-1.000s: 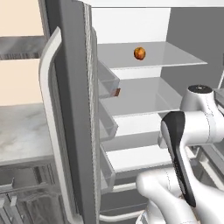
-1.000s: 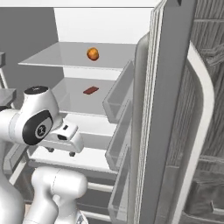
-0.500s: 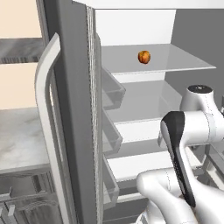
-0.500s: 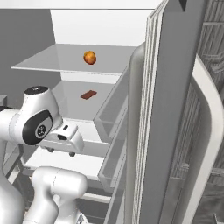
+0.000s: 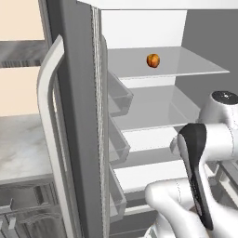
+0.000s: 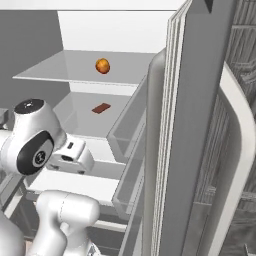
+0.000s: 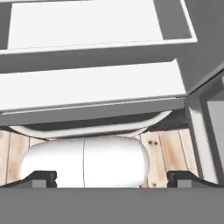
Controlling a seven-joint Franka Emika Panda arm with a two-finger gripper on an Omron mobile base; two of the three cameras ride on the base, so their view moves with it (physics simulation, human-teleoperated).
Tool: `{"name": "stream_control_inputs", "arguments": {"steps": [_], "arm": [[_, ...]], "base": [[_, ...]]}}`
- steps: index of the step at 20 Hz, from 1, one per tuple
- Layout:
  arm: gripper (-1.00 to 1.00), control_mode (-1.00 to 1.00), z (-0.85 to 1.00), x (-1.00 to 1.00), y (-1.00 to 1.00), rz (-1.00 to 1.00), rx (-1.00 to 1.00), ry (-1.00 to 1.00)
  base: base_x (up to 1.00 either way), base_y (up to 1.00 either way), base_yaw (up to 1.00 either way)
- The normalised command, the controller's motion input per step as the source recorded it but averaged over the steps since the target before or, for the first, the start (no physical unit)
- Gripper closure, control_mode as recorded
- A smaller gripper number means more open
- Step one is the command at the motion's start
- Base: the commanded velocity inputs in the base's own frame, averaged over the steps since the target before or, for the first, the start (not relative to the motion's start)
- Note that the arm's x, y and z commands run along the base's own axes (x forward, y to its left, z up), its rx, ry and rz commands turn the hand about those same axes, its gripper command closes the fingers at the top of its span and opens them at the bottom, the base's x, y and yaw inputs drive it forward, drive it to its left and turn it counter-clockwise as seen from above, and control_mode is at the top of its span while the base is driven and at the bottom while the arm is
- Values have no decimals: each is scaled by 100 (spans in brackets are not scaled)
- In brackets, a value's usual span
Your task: Pick up the tangerine and peach from the fridge and place one fruit on each plate on the dining counter.
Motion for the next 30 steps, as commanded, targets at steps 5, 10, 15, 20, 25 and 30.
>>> {"name": "stream_control_inputs", "arguments": {"steps": [5, 10, 15, 20, 25, 30], "arm": [[-100, -100, 98, -47, 0, 3, -1, -56], [-100, -100, 99, -20, 0, 0, -1, -27], [-100, -100, 83, 0, 0, -2, -5, -11], [-100, -100, 35, 49, 4, -2, 0, -13], [-100, -100, 48, 50, 3, -1, 0, -8], [-100, -100, 9, 66, -2, -1, 0, 0]], "base": [[0, 0, 0], [0, 0, 0], [0, 0, 0], [0, 0, 0], [0, 0, 0], [0, 0, 0]]}}
